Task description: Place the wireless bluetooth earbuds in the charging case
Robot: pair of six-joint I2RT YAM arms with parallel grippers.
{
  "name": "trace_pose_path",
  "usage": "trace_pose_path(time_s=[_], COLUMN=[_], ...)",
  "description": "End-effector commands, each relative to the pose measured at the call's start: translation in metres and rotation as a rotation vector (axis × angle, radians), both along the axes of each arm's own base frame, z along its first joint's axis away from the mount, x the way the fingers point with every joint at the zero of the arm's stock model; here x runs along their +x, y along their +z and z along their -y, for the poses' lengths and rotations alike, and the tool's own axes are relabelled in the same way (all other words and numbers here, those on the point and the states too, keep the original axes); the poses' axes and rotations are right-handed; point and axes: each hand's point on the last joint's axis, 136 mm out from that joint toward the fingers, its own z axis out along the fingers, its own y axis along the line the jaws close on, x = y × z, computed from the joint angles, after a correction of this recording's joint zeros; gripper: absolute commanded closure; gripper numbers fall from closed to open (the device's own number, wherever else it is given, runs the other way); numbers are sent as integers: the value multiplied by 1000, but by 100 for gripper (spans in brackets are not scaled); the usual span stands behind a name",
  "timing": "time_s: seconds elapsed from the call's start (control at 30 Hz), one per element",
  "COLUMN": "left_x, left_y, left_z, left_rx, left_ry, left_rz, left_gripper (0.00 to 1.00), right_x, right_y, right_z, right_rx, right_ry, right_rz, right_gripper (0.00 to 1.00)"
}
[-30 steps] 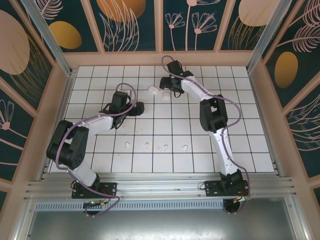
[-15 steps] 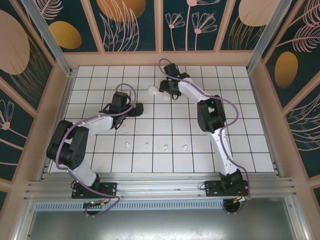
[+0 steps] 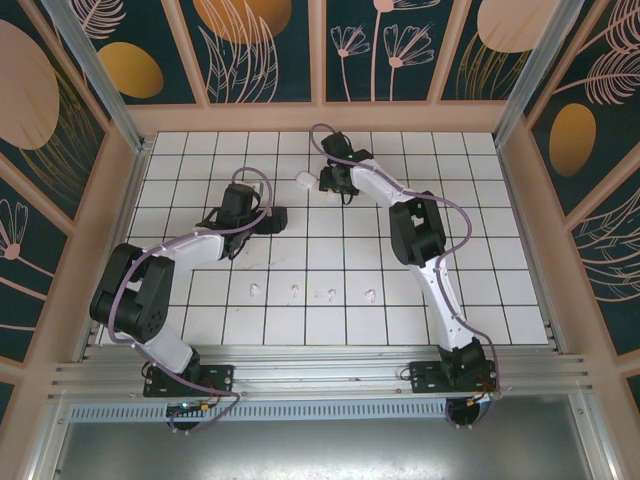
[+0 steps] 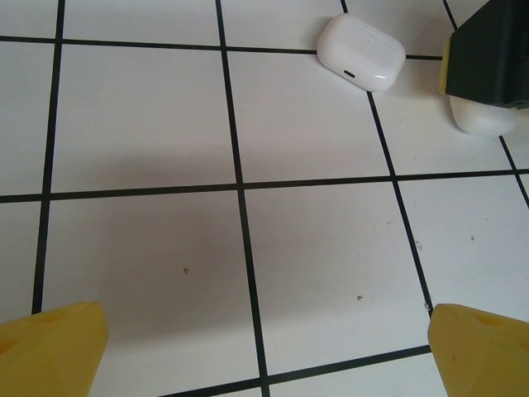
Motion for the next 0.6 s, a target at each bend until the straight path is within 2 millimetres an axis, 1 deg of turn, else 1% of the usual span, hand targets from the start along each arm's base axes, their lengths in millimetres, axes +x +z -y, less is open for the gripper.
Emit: trace_pose_path(time_s=[0.0, 0.17, 0.27, 0.43, 0.57], left_x=[-2, -5, -8, -14, -24], left_y=[9, 11, 13, 16, 18], left_z=[0, -1, -1, -1, -3], left_rx=[-9, -21, -29, -53, -83], left_ry=[-9, -2, -4, -2, 1], left_rz=[24, 27, 32, 41, 49], left_gripper=[1, 1, 2, 1, 1], right_x=[-13, -19, -24, -39, -57], right_y=[-19, -15, -12, -2, 1], right_z=[0, 2, 5, 9, 19], right_rx=[-66, -83, -87, -91, -89], right_ry=[26, 34, 33, 37, 24], right_rz=[-47, -59, -60, -56, -69], right_gripper=[39, 51, 56, 60, 62])
